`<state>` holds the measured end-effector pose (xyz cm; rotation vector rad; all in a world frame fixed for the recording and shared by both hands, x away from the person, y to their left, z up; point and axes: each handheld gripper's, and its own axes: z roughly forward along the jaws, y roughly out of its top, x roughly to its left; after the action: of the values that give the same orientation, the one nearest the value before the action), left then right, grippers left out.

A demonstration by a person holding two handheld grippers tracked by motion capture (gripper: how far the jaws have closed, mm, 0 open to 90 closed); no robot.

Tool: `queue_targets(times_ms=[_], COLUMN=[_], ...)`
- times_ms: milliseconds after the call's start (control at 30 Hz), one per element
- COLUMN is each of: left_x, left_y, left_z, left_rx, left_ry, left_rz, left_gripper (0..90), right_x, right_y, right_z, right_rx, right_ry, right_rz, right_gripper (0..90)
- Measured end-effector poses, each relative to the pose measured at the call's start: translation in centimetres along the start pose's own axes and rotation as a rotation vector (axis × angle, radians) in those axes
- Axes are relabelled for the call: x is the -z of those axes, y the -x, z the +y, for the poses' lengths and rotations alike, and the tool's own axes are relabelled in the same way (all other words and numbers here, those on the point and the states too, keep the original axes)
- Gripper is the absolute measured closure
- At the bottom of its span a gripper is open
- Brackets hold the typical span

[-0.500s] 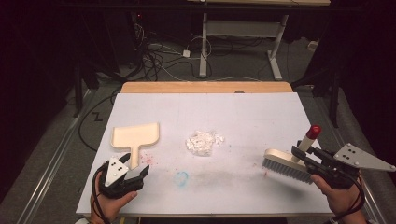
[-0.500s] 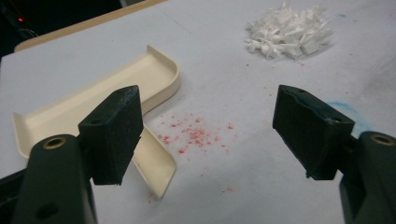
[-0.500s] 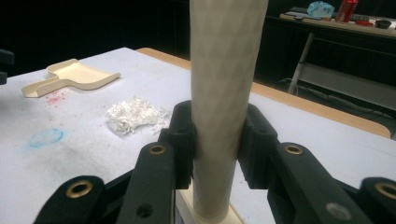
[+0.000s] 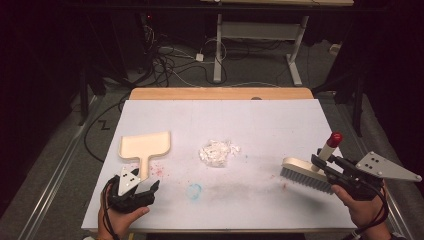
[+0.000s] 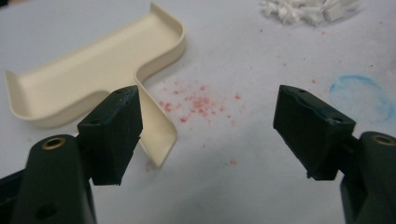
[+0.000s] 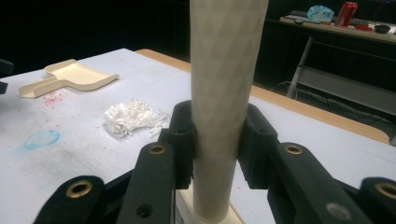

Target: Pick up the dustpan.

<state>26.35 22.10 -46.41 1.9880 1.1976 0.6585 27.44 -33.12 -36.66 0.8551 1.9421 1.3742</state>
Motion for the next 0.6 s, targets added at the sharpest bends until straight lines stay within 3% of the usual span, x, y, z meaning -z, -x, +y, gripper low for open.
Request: queue_targets(times_ms=[100,133,167,233,267,367,500,533,600], left_x=[-1.1,-1.1,-2.3,-2.8,-3.7,-5.0,-6.7,-6.7,-7.5], left_y=[-0.2,-0.2,-0.5,-0.8,-1.6,-2.5,-3.6,-3.6,-4.4], left_z=[0.3,0.3,0.7,1.1,1.7,2.2,2.3,2.3,2.4], left_rx=[0.053,0.053,0.063,0.075,0.119,0.168,0.228,0.228,0.272], left_ry=[-0.056,-0.056,-0.102,-0.107,-0.106,-0.139,-0.21,-0.21,-0.209], left_rz=[0.017,0.017,0.057,0.068,0.091,0.145,0.149,0.149,0.119], left_gripper=[23.3,23.3,23.3,23.2,23.5,25.3,26.7,27.5,27.1], right_x=[0.0,0.0,-0.1,-0.2,-0.2,-0.3,-0.2,-0.2,-0.1], right_y=[0.0,0.0,0.1,0.1,0.1,0.1,0.1,0.1,0.1], right_z=[-0.1,-0.1,-0.1,-0.2,-0.2,-0.3,-0.4,-0.4,-0.5], right_rx=[-0.002,-0.002,-0.002,-0.006,-0.005,-0.003,-0.006,-0.006,-0.006], right_ry=[-0.004,-0.004,-0.007,-0.013,-0.016,-0.023,-0.026,-0.026,-0.031], right_rz=[-0.003,-0.003,-0.006,-0.011,-0.013,-0.013,-0.019,-0.019,-0.018], right_gripper=[70.9,70.9,70.9,70.9,70.9,70.9,70.9,70.9,70.9])
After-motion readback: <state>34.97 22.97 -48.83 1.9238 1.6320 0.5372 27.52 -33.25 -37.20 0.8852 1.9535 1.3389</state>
